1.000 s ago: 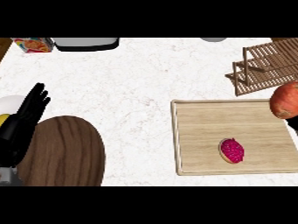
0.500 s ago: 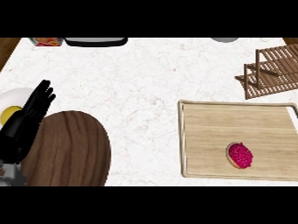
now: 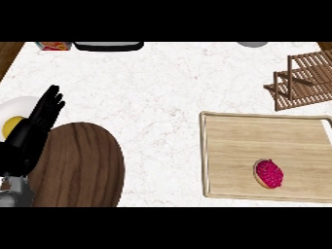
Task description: Pick the squash from the tray and place it in the tiered shelf
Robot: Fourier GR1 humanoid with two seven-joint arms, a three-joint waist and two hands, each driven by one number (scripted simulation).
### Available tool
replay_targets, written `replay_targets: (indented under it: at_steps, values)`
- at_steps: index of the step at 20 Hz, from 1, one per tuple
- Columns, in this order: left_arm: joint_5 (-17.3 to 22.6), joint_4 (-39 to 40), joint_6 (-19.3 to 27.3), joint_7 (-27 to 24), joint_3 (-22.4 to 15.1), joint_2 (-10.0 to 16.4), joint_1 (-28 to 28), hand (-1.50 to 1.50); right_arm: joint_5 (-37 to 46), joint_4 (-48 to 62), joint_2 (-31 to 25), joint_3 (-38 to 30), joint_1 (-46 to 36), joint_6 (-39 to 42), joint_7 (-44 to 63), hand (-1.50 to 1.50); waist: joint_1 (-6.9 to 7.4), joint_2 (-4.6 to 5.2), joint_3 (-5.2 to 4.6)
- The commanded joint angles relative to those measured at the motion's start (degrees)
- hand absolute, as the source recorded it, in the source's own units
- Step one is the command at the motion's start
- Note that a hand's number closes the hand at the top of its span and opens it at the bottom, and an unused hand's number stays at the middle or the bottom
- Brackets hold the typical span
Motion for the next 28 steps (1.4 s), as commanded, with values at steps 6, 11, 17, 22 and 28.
replay_targets:
  at_steps: [6,11,17,22,28]
  values:
    - [-0.28,-1.45,-0.27,0.98,-0.86,0.08,-1.09,0.0,32.24,1.5,-25.35,11.84,4.22,5.46,-12.05,1.5,1.98,1.27,-0.1]
    - [0.19,0.52,-0.85,-0.3,-0.24,-0.11,-1.51,0.0,39.19,17.8,-26.25,14.08,-0.17,-5.14,-25.32,1.5,1.77,0.75,0.0]
    - [-1.99,-1.37,1.12,0.83,-2.64,-2.77,-0.27,0.0,39.83,31.21,-26.07,15.83,-10.41,-10.23,-35.42,1.5,1.13,0.32,-0.02]
    - [-1.58,2.94,-0.57,-3.27,-1.11,-1.99,-0.11,0.0,34.32,44.33,-25.26,14.09,-17.31,-6.49,-42.21,1.5,1.13,0.47,-0.03]
    - [-0.28,0.46,-1.2,2.17,0.57,0.07,-2.49,0.0,41.14,50.05,-26.68,21.86,-18.73,-2.21,-47.4,1.5,1.3,0.48,-0.03]
